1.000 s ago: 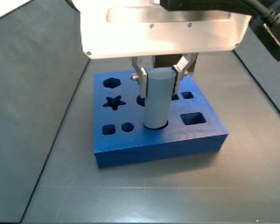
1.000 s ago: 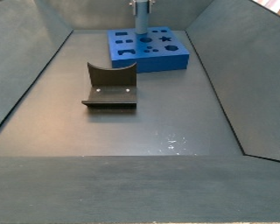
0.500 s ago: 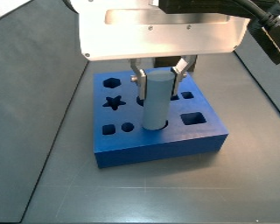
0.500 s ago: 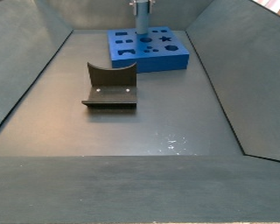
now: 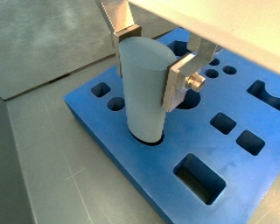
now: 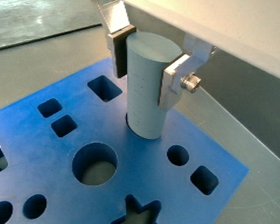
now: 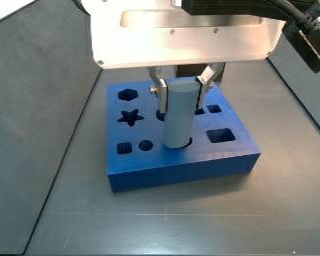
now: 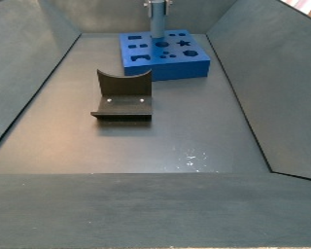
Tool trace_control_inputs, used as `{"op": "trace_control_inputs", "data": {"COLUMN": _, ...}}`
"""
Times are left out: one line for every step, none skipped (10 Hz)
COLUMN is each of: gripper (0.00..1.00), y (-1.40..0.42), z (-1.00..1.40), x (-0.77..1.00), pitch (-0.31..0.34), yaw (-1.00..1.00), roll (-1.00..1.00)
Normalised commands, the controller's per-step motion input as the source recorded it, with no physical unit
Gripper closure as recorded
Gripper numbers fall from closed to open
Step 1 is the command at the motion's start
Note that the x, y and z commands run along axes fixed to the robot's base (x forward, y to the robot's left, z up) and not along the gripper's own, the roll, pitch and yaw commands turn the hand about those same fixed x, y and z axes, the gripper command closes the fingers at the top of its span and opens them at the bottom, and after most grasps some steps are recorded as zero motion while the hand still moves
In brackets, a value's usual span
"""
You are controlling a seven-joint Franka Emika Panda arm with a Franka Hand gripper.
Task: Pick up the oval object. Move up. Place the oval object on the fixture. Regrasp the oval object. Move to above the board. Insert the oval object.
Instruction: Insert the oval object.
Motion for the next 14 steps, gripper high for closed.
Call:
{"op": "trace_control_inputs", "data": {"gripper": 1.00, "y": 0.03, "z": -0.10, "x": 0.00, "pitch": 0.000, "yaw": 0.00, "roll": 0.00}}
{"op": "trace_control_inputs", "data": {"gripper": 1.00, "y": 0.00, "z": -0.15, "x": 0.00, "pitch": 0.000, "yaw": 0.00, "roll": 0.03}}
{"op": "trace_control_inputs", "data": {"gripper": 1.00, "y": -0.21, "z": -0.35, "x": 0.00, "pitch": -0.017, "yaw": 0.00, "roll": 0.17}}
{"op": "trace_control_inputs", "data": {"gripper": 1.00, "y": -0.23, "z": -0.34, "x": 0.00, "pitch": -0.023, "yaw": 0.00, "roll": 0.16}}
{"op": "trace_control_inputs", "data": {"gripper": 1.00, "y": -0.03, "z": -0.04, "x": 0.00, "pitch": -0.001, "yaw": 0.00, "roll": 0.03}}
{"op": "trace_control_inputs", "data": {"gripper": 1.00, "y": 0.00, "z": 0.00, "x": 0.00, "pitch": -0.011, "yaw": 0.00, "roll": 0.00}}
{"op": "trace_control_inputs", "data": {"gripper": 1.00, "y": 0.20, "z": -0.13, "x": -0.01, "pitch": -0.004, "yaw": 0.00, "roll": 0.00}}
{"op": "trace_control_inputs", "data": {"gripper": 1.00, "y": 0.12, "z": -0.19, "x": -0.06, "pitch": -0.013, "yaw": 0.00, "roll": 0.00}}
{"op": "trace_control_inputs", "data": {"gripper": 1.00, "y": 0.00, "z": 0.00, "x": 0.00, "pitch": 0.000, "yaw": 0.00, "roll": -0.01}}
{"op": "trace_control_inputs", "data": {"gripper": 1.00, "y": 0.00, "z": -0.02, "x": 0.00, "pitch": -0.001, "yaw": 0.00, "roll": 0.00}}
{"op": "trace_control_inputs", "data": {"gripper": 1.00, "y": -0.13, "z": -0.46, "x": 0.00, "pitch": -0.037, "yaw": 0.00, "roll": 0.13}}
{"op": "trace_control_inputs", "data": {"gripper": 1.00, "y": -0.05, "z": -0.66, "x": 0.14, "pitch": -0.023, "yaw": 0.00, "roll": 0.15}}
{"op": "trace_control_inputs", "data": {"gripper": 1.00, "y": 0.00, "z": -0.58, "x": 0.23, "pitch": 0.000, "yaw": 0.00, "roll": 0.13}}
{"op": "trace_control_inputs", "data": {"gripper": 1.00, "y": 0.09, "z": -0.43, "x": 0.31, "pitch": 0.000, "yaw": 0.00, "roll": 0.09}}
